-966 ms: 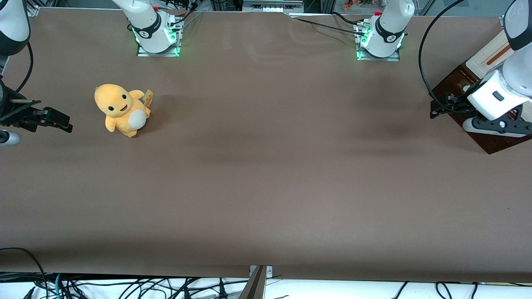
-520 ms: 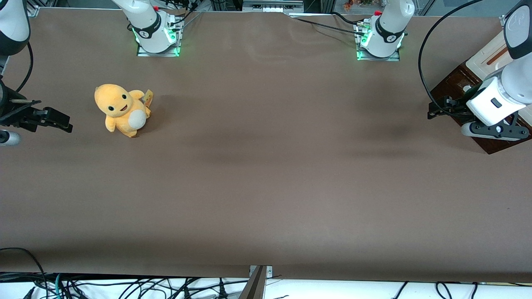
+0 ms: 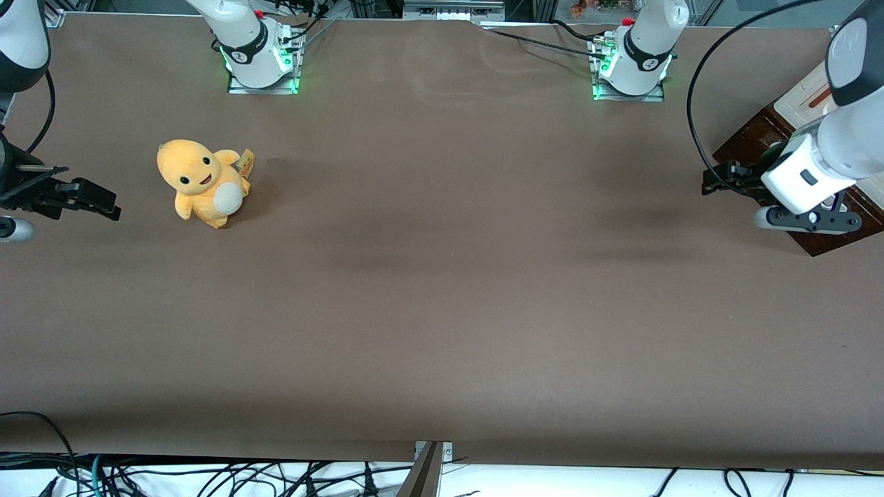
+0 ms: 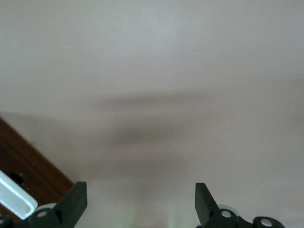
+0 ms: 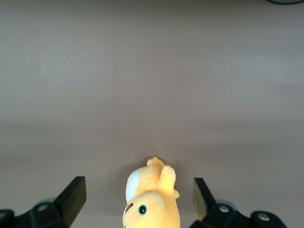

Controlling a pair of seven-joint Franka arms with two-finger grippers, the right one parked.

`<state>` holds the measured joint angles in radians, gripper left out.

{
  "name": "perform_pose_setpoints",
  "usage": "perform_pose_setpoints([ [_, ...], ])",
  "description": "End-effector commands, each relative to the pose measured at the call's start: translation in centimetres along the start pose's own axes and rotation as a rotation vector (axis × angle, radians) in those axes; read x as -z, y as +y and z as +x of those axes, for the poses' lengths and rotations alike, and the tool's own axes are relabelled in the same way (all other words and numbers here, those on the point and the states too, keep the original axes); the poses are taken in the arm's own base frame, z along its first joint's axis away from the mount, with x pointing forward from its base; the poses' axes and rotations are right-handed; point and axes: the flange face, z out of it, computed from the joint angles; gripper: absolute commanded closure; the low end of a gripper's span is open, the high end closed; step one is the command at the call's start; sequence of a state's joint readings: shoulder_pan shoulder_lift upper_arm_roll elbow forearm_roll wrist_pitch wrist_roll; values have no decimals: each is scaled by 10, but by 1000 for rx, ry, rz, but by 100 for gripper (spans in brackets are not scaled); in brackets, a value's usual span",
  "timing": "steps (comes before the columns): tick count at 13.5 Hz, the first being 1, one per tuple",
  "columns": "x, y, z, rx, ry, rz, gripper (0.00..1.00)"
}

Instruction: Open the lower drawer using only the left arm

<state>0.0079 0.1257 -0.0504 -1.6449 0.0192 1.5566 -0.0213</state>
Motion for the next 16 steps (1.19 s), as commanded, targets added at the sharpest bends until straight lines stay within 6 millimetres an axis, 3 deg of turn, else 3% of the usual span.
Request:
perform_pose_setpoints([
  [1, -26, -11, 13, 41, -78, 176, 0],
  [4, -78, -28, 26, 50, -256, 282, 0],
  [6, -118, -41, 32, 88, -395, 475, 0],
  [9, -169, -47, 42, 226, -452, 599, 0],
  [10, -182, -47, 45, 302, -440, 664, 0],
  [12, -236, -19, 40, 413, -445, 861, 0],
  [14, -285, -12, 34, 492, -405, 1042, 0],
  [16, -325, -21, 23, 514, -366, 1201, 0],
])
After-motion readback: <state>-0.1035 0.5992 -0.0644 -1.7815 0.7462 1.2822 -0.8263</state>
